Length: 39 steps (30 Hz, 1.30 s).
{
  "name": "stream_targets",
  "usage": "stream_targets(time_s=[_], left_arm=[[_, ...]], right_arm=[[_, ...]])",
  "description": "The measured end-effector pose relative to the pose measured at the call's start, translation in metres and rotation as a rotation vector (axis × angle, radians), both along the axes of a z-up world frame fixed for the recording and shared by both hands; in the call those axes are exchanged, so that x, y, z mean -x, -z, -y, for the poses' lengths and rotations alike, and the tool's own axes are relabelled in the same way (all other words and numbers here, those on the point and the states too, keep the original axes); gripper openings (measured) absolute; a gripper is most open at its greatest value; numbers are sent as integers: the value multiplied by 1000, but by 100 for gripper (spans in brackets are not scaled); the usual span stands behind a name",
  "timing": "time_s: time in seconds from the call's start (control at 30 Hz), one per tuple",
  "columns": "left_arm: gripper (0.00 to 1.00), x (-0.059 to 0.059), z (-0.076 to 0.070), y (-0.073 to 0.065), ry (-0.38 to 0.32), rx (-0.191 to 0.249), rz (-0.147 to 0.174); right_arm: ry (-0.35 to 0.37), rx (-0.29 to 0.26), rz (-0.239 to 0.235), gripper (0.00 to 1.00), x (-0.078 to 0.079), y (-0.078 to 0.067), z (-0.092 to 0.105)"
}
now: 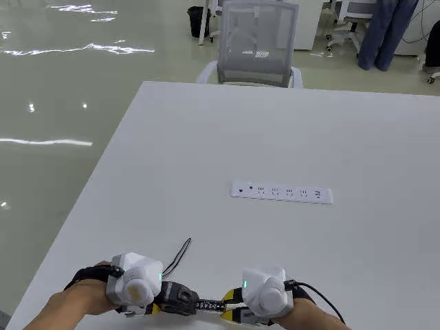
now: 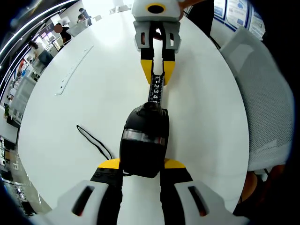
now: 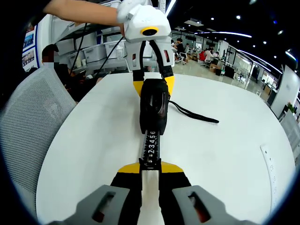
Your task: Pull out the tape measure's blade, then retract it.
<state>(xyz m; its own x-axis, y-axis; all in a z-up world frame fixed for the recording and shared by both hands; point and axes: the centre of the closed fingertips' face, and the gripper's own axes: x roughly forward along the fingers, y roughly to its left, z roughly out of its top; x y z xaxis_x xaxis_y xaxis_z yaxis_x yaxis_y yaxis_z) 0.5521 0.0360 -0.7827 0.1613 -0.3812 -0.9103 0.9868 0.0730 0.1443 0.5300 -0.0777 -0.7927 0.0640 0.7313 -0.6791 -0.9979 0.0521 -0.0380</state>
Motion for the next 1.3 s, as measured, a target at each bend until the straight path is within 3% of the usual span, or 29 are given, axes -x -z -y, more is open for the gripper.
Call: stream_targets(time_s=[1.3], left_arm=[[26,1,0,2,-27,2,-4]], right_arm=[[2,3,-4,11,1,0,19]])
